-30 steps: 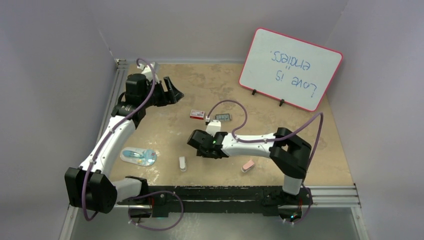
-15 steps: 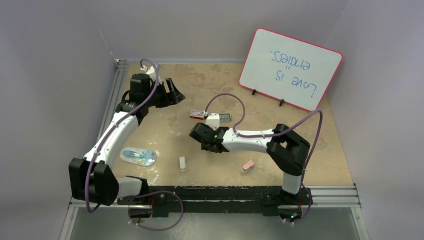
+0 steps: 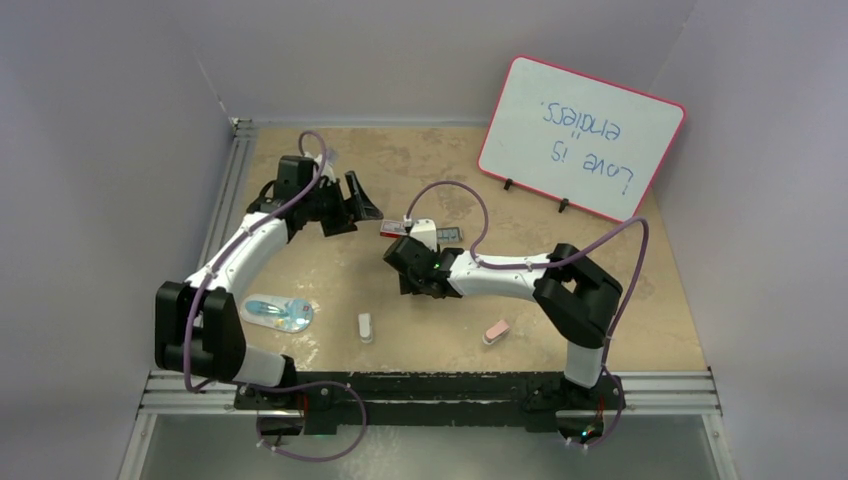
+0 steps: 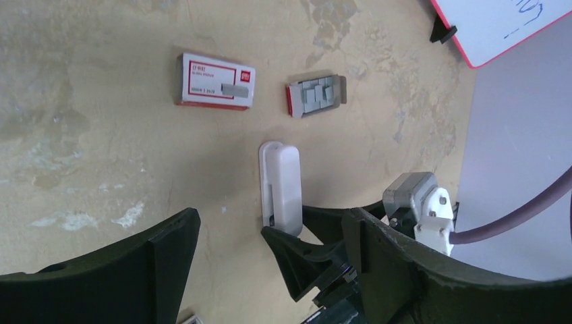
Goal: Load the staples into the stapler
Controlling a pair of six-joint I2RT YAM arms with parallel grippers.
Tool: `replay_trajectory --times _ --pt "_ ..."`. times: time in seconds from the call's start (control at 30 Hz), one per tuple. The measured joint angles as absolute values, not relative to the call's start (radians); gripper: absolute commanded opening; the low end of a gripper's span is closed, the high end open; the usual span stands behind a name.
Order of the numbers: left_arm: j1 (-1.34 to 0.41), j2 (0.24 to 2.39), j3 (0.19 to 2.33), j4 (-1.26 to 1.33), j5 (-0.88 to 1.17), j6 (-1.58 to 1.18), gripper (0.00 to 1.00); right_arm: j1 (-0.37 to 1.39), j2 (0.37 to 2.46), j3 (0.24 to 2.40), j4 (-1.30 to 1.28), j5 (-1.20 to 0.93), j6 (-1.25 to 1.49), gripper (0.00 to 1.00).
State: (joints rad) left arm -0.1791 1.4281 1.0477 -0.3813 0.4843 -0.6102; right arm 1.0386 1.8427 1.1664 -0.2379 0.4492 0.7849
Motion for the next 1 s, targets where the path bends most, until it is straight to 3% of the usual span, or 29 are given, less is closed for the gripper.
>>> replay_trajectory --times 0.07,0.13,0.27,0.5,0.67,0.8,0.9,1.0 --pt "-0.179 1.427 1.028 -0.38 0.495 -0.621 0.78 1.039 1.843 1.166 -0.245 0.45 0.788 0.54" --pt "-0.179 1.42 0.991 -0.379 0.499 -0.637 0.67 1.039 1.843 1.166 -0.261 0.453 0.796 0.53" --pt "-0.181 1.388 0.913 -0.372 0.504 -0.663 0.56 1.039 1.843 1.167 -0.283 0.452 0.812 0.47" --pt "-0.222 1.361 0.808 -0.299 0.521 -0.723 0.54 1.039 1.843 1.177 -0.296 0.45 0.835 0.38" --pt "-0.253 1.378 0.752 -0.234 0.555 -0.762 0.58 1.039 1.843 1.178 -0.299 0.45 0.844 0.49" --pt "-0.266 1.409 0.714 -0.179 0.577 -0.793 0.6 1.039 1.843 1.182 -0.303 0.45 0.848 0.42" --pt "-0.272 1.428 0.691 -0.145 0.589 -0.805 0.56 1.039 1.843 1.187 -0.305 0.451 0.852 0.35" --pt "-0.278 1.448 0.674 -0.114 0.599 -0.817 0.55 1.039 1.843 1.187 -0.305 0.451 0.854 0.37"
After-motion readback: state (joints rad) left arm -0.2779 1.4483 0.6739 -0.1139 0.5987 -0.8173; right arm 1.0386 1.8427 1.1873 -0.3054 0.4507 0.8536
